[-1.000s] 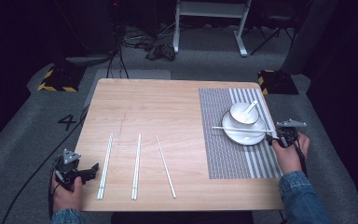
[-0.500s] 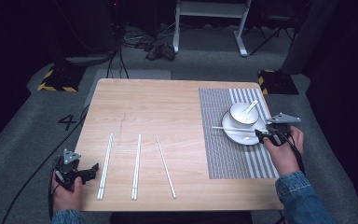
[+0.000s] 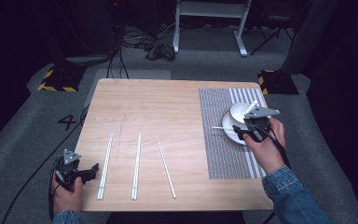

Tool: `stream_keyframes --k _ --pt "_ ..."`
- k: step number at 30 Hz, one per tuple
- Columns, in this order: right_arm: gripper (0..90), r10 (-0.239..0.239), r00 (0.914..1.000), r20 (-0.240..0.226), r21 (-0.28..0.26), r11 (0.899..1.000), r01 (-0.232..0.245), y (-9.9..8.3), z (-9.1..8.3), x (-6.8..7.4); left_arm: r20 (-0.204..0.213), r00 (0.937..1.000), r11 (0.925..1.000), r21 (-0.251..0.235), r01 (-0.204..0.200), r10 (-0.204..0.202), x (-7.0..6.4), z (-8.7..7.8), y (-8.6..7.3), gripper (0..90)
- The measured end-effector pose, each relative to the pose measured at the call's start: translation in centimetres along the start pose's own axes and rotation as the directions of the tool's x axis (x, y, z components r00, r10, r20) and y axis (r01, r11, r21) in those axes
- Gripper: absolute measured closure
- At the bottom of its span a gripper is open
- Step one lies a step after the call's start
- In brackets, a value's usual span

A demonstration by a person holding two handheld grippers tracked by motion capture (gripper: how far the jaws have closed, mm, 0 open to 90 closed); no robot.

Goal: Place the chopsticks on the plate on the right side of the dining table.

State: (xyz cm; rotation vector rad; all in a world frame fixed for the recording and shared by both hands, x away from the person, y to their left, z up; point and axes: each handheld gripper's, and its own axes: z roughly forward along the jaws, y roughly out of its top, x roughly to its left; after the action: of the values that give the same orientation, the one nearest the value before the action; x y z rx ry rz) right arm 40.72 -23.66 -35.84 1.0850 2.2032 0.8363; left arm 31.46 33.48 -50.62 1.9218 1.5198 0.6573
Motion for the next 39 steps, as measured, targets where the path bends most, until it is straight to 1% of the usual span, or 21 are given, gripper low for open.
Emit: stream_keyframes --k 2,3,4,8,11,14,16,18,23,24,27,28,31,34,35,36,38,39 --pt "48.9 0.014 0.9984 -0.055 0.003 1.0 -0.014 0.5 0.7 0.6 -0.002 1.0 1.0 0.002 -0.003 0.003 0.0 0.0 0.0 9.0" --pt "48.9 0.012 0.9962 -0.087 0.008 1.0 -0.012 0.9 1.4 1.2 -0.002 1.0 1.0 0.002 -0.004 0.004 0.0 0.0 0.0 9.0" --pt "48.9 0.012 0.9962 -0.087 0.008 1.0 -0.012 0.9 1.4 1.2 -0.004 1.0 1.0 -0.001 -0.003 0.003 -0.1 0.0 0.0 9.0" --pt "48.9 -0.031 0.9954 -0.091 -0.004 1.0 0.03 2.0 2.0 2.7 -0.004 1.0 1.0 0.001 -0.005 0.005 0.0 0.0 0.0 9.0" --pt "48.3 -0.044 0.9934 -0.106 -0.009 0.999 0.043 2.7 2.4 3.6 -0.004 1.0 1.0 0.001 -0.004 0.004 0.0 0.0 0.0 9.0" --pt "46.8 -0.06 0.9906 -0.123 -0.019 0.998 0.058 3.4 2.8 4.9 0.0 1.0 1.0 0.001 0.0 0.0 0.0 0.0 0.0 9.0" --pt "46.1 -0.066 0.9878 -0.141 -0.024 0.998 0.064 3.9 3.1 6.1 0.0 1.0 1.0 0.001 -0.001 0.001 0.0 0.0 0.0 9.0" --pt "45.3 -0.085 0.984 -0.157 -0.023 0.996 0.082 4.2 3.5 7.2 0.0 1.0 1.0 0.001 -0.001 0.001 0.0 0.0 0.0 9.0" --pt "43.5 -0.11 0.9729 -0.204 -0.013 0.994 0.11 4.8 4.9 9.9 0.002 1.0 1.0 -0.001 0.005 -0.005 0.0 0.0 0.0 9.0" --pt "43.3 -0.113 0.97 -0.215 -0.009 0.993 0.114 4.9 5.2 10.6 0.003 1.0 1.0 -0.001 0.005 -0.005 0.0 0.0 0.0 9.0" --pt "42.8 -0.132 0.9622 -0.239 -0.002 0.991 0.135 5.1 6.0 12.1 0.0 1.0 1.0 0.001 0.0 0.0 0.0 0.0 0.0 9.0" --pt "42.4 -0.137 0.9575 -0.254 0.001 0.99 0.142 5.1 6.4 12.9 -0.001 1.0 1.0 0.0 -0.001 0.001 0.0 0.0 0.0 9.0" --pt "40.7 -0.145 0.9503 -0.275 0.008 0.988 0.153 5.3 7.3 14.4 0.0 1.0 1.0 0.001 -0.001 0.001 0.0 0.0 0.0 9.0" --pt "38.5 -0.156 0.9446 -0.289 0.02 0.985 0.169 5.1 8.3 16.0 0.002 1.0 1.0 -0.001 0.005 -0.005 0.0 0.0 0.0 9.0" --pt "38.4 -0.164 0.9412 -0.296 0.03 0.983 0.18 4.8 8.8 16.7 0.002 1.0 1.0 -0.001 0.005 -0.005 0.0 0.0 0.0 9.0" --pt "38.4 -0.168 0.9384 -0.302 0.038 0.981 0.188 4.6 9.1 17.2 0.002 1.0 1.0 -0.001 0.005 -0.005 0.0 0.0 0.0 9.0" --pt "38.4 -0.18 0.9293 -0.323 0.051 0.977 0.206 4.1 9.8 18.3 0.002 1.0 1.0 -0.001 0.005 -0.005 0.0 0.0 0.0 9.0" --pt "38.4 -0.178 0.9276 -0.329 0.055 0.977 0.207 3.9 10.0 18.7 0.003 1.0 1.0 -0.001 0.005 -0.005 0.0 0.0 0.0 9.0"
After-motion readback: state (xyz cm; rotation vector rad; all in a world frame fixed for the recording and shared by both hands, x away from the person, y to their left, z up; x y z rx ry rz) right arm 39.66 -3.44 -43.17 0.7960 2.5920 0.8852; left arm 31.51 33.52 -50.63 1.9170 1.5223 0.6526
